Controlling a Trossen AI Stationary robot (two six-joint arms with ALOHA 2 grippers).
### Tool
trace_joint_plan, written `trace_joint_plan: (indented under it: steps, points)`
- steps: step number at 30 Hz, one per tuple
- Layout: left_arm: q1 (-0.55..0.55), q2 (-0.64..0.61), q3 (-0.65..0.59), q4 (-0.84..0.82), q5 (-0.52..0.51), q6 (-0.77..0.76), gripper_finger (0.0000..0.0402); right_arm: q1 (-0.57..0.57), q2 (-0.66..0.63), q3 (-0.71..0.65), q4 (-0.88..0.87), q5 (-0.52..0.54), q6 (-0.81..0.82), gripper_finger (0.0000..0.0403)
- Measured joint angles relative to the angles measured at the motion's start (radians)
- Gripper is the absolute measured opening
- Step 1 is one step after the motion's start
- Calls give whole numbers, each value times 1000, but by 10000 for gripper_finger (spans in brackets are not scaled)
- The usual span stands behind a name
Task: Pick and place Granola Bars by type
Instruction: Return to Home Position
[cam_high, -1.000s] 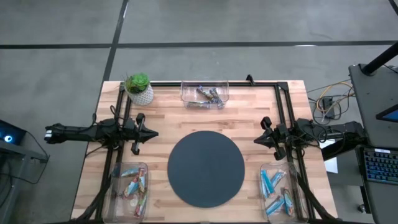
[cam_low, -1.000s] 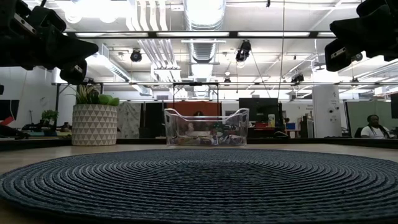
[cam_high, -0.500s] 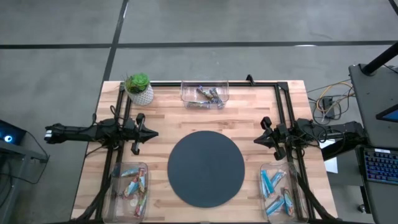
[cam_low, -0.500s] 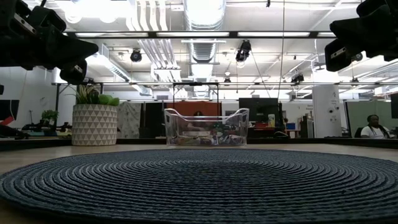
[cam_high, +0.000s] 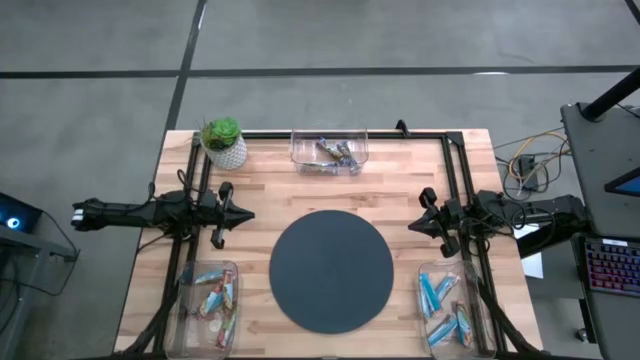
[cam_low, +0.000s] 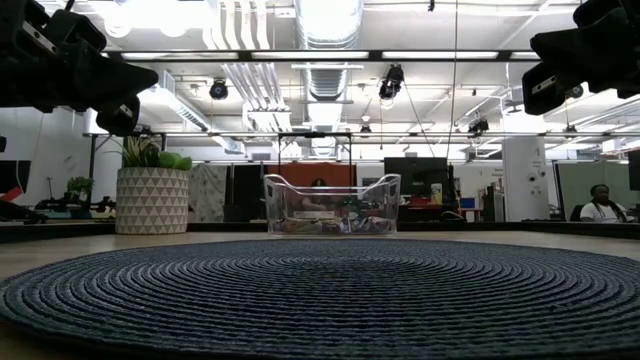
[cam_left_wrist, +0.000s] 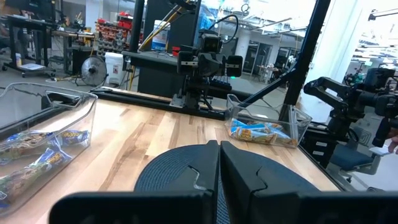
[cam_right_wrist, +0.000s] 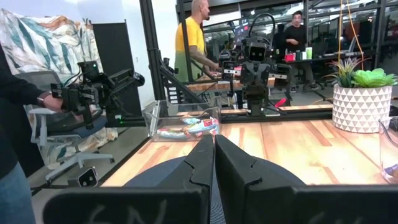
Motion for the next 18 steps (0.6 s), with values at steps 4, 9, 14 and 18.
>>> trace_joint_plan:
  steps: [4, 9, 14, 18]
  points:
    - [0, 0, 0, 0, 0, 0, 0, 0, 0, 0, 0, 0, 0, 8]
    - [0, 0, 0, 0, 0, 0, 0, 0, 0, 0, 0, 0, 0, 8]
    - [0, 0, 0, -9, 0, 0, 0, 0, 0, 0, 0, 0, 0, 9]
    - [0, 0, 0, -14, 0, 0, 0, 0, 0, 0, 0, 0, 0, 8]
